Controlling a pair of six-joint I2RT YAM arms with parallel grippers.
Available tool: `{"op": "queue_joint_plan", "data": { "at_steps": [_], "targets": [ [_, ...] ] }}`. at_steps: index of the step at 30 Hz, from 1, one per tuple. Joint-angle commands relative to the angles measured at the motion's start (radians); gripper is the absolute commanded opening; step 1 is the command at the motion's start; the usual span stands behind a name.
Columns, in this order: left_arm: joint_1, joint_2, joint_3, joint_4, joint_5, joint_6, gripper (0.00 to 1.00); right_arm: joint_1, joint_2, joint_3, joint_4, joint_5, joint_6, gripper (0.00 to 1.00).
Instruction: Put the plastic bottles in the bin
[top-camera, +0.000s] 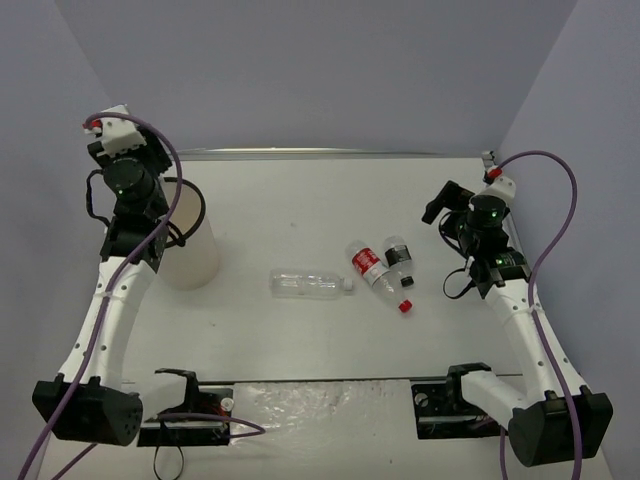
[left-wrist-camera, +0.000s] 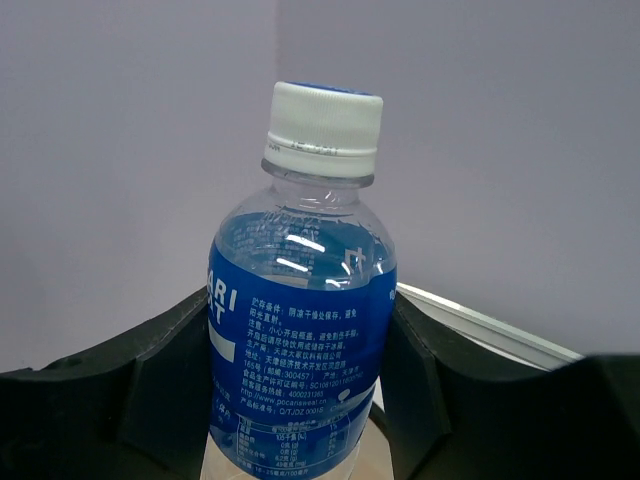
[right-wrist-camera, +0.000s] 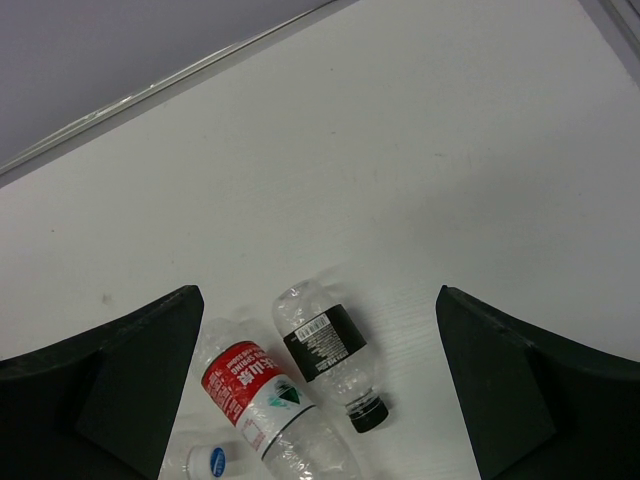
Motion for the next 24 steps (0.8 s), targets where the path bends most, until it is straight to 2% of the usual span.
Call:
{"op": "queue_joint_plan", "data": {
  "at_steps": [1, 6, 7, 9, 10, 13, 15, 18, 20, 24],
  "targets": [
    [0.088, 0.031, -0.019, 0.161, -0.039, -0.213, 0.14, 0.021, 0.003, 0.007, 0.09, -0.037, -0.029, 1.0],
    [0.094, 0.042, -0.031, 0.142, -0.065, -0.227, 0.14, 0.035, 0.007, 0.007, 0.094, -0.024, -0.038, 1.0],
    [0.094, 0.028, -0.045, 0.125, -0.077, -0.229, 0.17, 0.038, 0.009, 0.007, 0.096, -0.026, -0.043, 1.0],
    [0.094, -0.004, -0.067, 0.091, -0.101, -0.225, 0.52, 0.046, 0.012, 0.004, 0.109, -0.05, -0.065, 1.0],
    [0.094, -0.027, -0.083, 0.079, -0.109, -0.223, 0.65, 0.072, 0.011, 0.0, 0.126, -0.087, -0.108, 1.0],
    [0.094, -0.087, -0.136, 0.063, -0.133, -0.226, 0.97, 0.231, 0.02, -0.01, 0.18, -0.224, -0.294, 1.0],
    [0.094, -0.105, -0.144, 0.032, -0.14, -0.234, 0.97, 0.384, 0.047, -0.001, 0.185, -0.217, -0.407, 1.0],
    [0.094, -0.105, -0.1, -0.042, -0.13, -0.238, 0.97, 0.622, 0.098, 0.009, 0.186, -0.055, -0.552, 1.0],
    [0.094, -0.09, -0.023, -0.136, -0.112, -0.231, 0.97, 0.698, 0.148, 0.021, 0.184, 0.038, -0.611, 1.0],
    [0.092, -0.061, 0.114, -0.359, -0.047, -0.244, 0.97, 0.745, 0.226, 0.047, 0.185, 0.082, -0.635, 1.0]
  ]
}}
